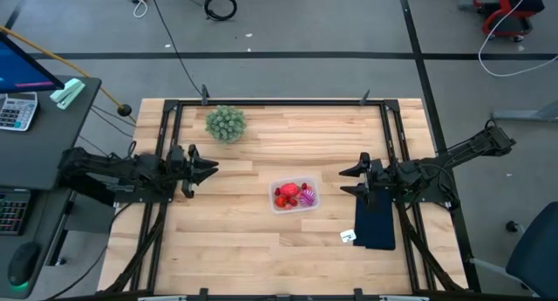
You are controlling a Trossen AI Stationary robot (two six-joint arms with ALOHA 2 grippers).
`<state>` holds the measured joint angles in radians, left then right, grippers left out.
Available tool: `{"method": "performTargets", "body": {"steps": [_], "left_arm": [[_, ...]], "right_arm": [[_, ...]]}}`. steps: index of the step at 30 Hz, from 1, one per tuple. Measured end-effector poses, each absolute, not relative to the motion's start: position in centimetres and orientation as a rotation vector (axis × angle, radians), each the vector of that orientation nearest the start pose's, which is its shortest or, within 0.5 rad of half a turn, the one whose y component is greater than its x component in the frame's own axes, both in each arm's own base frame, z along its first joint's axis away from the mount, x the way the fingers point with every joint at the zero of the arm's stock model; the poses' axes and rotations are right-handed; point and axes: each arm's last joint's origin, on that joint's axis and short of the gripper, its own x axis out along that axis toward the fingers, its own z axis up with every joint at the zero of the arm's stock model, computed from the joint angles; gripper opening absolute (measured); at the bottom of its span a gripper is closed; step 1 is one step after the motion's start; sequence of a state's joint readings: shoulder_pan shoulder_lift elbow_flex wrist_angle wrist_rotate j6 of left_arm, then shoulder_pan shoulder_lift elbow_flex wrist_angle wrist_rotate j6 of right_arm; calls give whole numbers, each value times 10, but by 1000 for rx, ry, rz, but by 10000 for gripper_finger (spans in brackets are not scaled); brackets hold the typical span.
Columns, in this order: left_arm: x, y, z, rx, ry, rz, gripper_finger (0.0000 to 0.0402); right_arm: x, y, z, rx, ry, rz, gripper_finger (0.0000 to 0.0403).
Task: Pick and placing Produce into tupperware
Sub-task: Return to Home Position
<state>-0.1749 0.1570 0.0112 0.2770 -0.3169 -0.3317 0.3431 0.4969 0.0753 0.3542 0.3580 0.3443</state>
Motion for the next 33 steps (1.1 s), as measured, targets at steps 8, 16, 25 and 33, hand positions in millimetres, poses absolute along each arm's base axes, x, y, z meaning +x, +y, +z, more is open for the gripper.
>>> {"method": "performTargets", "body": {"steps": [8, 16, 25, 33], "left_arm": [[105, -9, 181, -360, -151, 119, 107], [105, -9, 180, -358, -142, 121, 107], [105, -9, 180, -358, -142, 121, 107], [105, -9, 179, -359, -143, 121, 107]], "right_arm": [[128, 35, 174, 315, 86, -31, 266], [128, 35, 173, 290, 96, -31, 266], [128, 34, 173, 313, 61, -52, 266], [125, 34, 165, 323, 30, -31, 266]]}}
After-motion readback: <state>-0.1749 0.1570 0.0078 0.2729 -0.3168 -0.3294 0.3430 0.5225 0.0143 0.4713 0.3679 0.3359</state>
